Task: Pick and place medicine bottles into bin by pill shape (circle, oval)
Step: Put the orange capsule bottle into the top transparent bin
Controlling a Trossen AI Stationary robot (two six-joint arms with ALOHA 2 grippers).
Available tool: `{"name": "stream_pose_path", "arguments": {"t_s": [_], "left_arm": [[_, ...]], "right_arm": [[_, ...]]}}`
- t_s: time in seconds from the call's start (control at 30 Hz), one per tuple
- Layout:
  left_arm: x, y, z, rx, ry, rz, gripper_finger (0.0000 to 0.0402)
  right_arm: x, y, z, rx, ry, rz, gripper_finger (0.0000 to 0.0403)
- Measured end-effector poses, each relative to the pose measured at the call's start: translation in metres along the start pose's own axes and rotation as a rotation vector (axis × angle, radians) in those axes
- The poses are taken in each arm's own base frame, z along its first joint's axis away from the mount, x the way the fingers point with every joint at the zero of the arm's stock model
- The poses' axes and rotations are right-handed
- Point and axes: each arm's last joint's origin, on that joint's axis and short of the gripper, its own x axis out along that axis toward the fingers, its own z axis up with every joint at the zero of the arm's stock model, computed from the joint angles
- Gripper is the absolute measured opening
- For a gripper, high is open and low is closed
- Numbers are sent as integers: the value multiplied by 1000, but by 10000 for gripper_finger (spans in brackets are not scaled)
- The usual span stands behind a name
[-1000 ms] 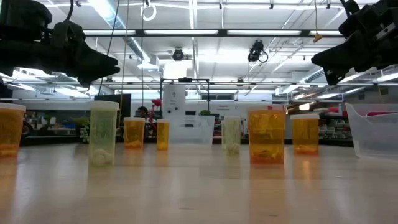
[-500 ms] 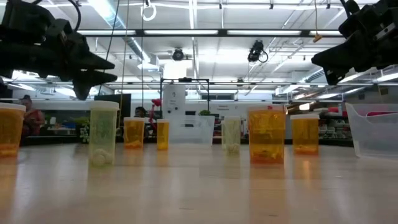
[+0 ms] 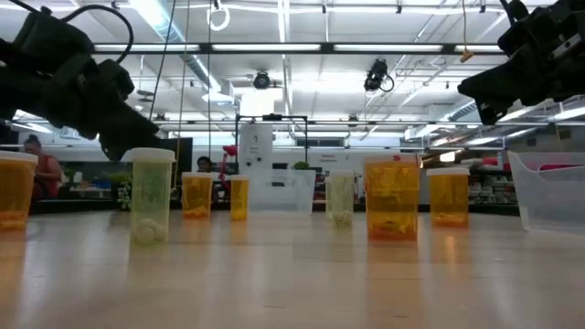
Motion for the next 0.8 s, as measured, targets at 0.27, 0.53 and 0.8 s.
{"name": "stream_pose_path", "arguments": {"t_s": [0.27, 0.53, 0.8], "left_arm": [[7, 3, -10, 39, 107, 63, 172], [16, 1, -4, 34, 196, 183, 216], [34, 2, 3, 25, 351, 254, 256]], "right_arm": [[0, 0, 0, 0, 0, 0, 49], [0, 0, 0, 0, 1, 0, 49], [0, 0, 0, 0, 0, 0, 49]]}}
